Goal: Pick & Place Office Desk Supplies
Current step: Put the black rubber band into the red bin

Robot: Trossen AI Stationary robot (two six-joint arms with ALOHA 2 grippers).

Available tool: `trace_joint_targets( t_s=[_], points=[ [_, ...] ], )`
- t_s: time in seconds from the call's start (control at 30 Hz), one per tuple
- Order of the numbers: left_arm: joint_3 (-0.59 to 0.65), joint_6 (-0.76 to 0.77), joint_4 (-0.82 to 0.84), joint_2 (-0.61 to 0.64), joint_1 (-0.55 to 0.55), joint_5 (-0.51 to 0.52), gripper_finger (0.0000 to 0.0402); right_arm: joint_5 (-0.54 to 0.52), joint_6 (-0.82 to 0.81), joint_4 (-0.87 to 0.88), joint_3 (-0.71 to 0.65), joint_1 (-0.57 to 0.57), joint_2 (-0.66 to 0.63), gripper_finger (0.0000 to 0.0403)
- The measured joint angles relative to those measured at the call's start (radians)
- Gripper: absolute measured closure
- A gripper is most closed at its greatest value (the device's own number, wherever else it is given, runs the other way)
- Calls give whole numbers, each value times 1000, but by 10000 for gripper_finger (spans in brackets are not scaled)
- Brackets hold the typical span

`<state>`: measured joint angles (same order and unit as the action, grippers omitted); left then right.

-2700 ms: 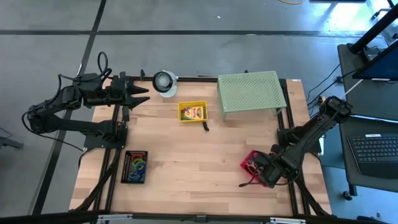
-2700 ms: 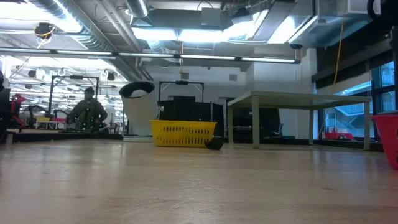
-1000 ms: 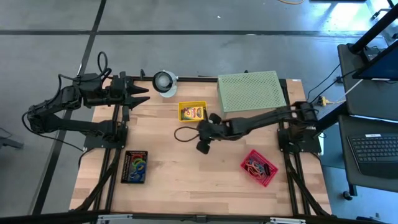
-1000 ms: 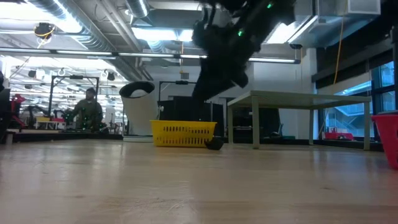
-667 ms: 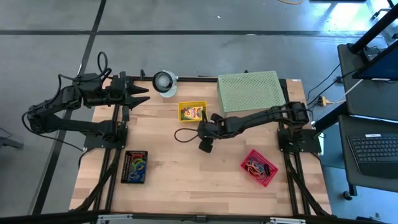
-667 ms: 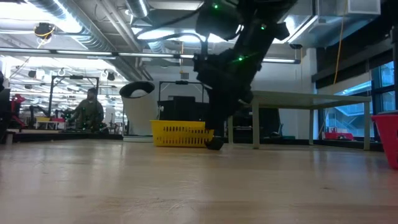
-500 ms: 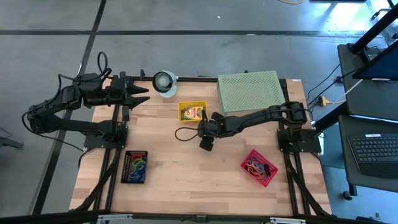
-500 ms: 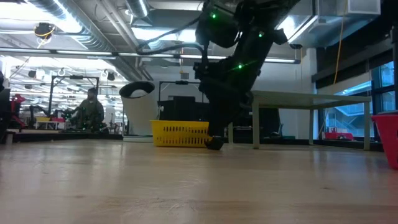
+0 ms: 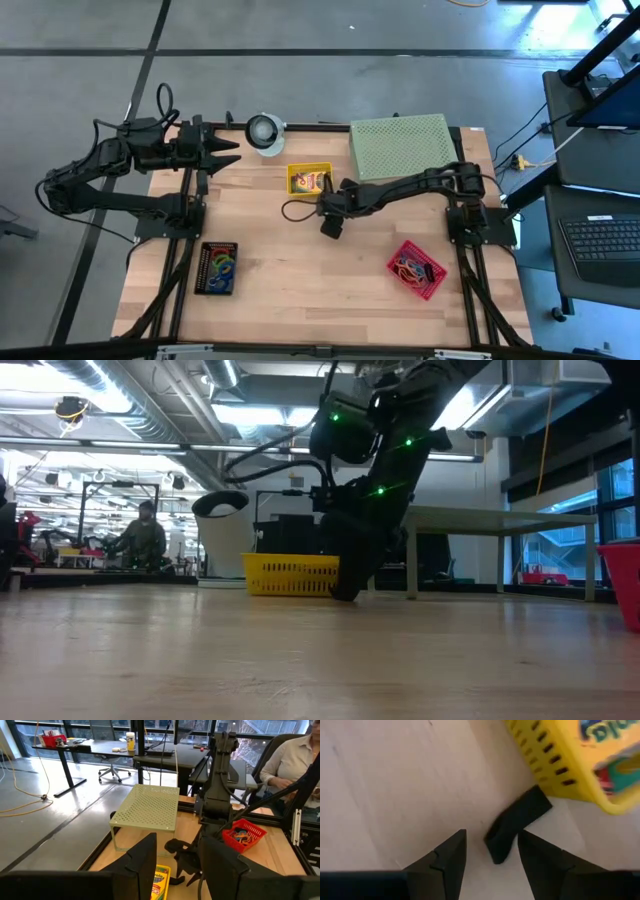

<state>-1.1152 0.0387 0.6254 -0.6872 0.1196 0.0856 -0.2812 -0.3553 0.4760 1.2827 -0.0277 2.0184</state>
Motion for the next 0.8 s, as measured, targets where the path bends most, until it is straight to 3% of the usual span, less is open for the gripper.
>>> trace_joint_targets(
  t_s=[0.27, 0.53, 0.8],
  points=[
    [0, 0, 0, 0, 0, 0, 261, 8, -32, -15, 4, 0, 31, 258],
    [0, 0, 0, 0, 0, 0, 261, 18, -62, -15, 3, 4, 33, 386],
    [0, 0, 0, 0, 0, 0, 261, 39, -164, 3, -5, 0, -8, 397]
  ],
)
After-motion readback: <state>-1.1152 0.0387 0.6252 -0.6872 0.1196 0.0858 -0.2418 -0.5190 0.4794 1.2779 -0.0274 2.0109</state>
